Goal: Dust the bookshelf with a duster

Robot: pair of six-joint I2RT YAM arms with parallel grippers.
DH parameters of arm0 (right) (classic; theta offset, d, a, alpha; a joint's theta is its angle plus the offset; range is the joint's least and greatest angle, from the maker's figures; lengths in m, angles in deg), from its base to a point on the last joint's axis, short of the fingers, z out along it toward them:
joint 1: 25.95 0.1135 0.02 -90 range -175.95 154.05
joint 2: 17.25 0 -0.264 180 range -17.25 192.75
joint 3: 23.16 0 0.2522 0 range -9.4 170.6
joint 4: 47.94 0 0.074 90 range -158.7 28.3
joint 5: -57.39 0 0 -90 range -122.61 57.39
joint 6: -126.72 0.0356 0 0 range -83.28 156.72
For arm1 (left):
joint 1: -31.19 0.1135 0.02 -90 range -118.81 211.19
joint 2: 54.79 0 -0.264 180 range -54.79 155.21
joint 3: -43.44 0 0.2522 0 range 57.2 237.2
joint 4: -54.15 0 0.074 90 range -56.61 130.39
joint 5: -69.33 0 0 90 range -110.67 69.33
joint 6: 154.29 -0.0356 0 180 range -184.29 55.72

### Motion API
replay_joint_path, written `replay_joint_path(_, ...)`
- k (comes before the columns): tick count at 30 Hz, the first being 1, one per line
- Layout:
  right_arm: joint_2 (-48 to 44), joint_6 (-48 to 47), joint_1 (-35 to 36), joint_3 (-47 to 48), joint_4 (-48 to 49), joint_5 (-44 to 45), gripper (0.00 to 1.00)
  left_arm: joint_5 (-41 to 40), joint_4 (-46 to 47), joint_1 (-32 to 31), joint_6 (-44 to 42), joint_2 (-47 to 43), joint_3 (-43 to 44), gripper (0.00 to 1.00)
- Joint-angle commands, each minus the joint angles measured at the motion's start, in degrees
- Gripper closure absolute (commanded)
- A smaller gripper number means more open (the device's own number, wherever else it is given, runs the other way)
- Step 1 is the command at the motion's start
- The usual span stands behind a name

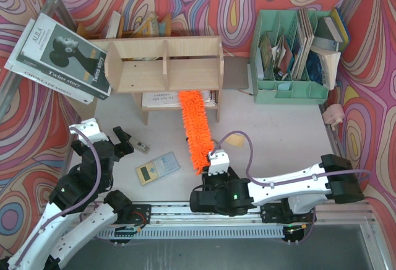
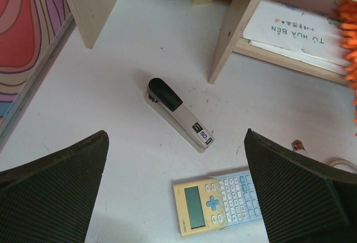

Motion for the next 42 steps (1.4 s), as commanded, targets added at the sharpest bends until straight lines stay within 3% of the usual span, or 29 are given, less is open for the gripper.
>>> replay_joint_path(1, -2.2, -14.0, -0.2, 3.0, 14.3, -0.8, 1.00, -0.3, 0.4, -0.2, -0.5, -0.1, 0.7, 0.02)
replay_joint_path(7, 6.7, -24.6, -0.2, 8.0, 24.0, -12.2, 1.00, -0.8, 0.4, -0.2, -0.4, -1.0, 0.6, 0.02)
replay_joint_path(10, 6.7, -29.1, 0.9, 6.8, 30.3, -15.3, 1.00, -0.9, 0.4, -0.2, -0.5, -1.0, 0.6, 0.02)
replay_joint_path(14, 2.2, -27.6, 3.5, 3.9, 27.6, -9.1, 1.00, -0.7, 0.5, -0.2, -0.6, -0.7, 0.7, 0.02)
replay_joint_path(19, -2.9, -11.6, 3.8, 1.1, 12.1, 0.3, 1.00, -0.7, 0.7, -0.2, -0.8, -0.7, 0.6, 0.02)
replay_joint_path(24, -7.0, -19.0, 4.0, 1.2, 18.4, 1.7, 1.00, -0.7, 0.6, -0.2, -0.8, 0.0, 0.7, 0.02)
replay_joint_path(31, -3.4, -29.7, 6.7, 6.1, 26.2, 0.0, 1.00, -1.2, 0.3, -0.2, -0.6, 0.1, 0.6, 0.02)
replay_joint_path(35, -0.8, -28.2, 7.5, 6.0, 25.9, -2.1, 1.00, -1.3, 0.4, -0.2, -0.6, 0.5, 0.7, 0.02)
replay_joint_path(42, -3.2, -20.5, 8.8, 3.8, 16.5, 0.5, 1.00, -1.2, 0.4, -0.2, -0.7, 0.9, 0.7, 0.02)
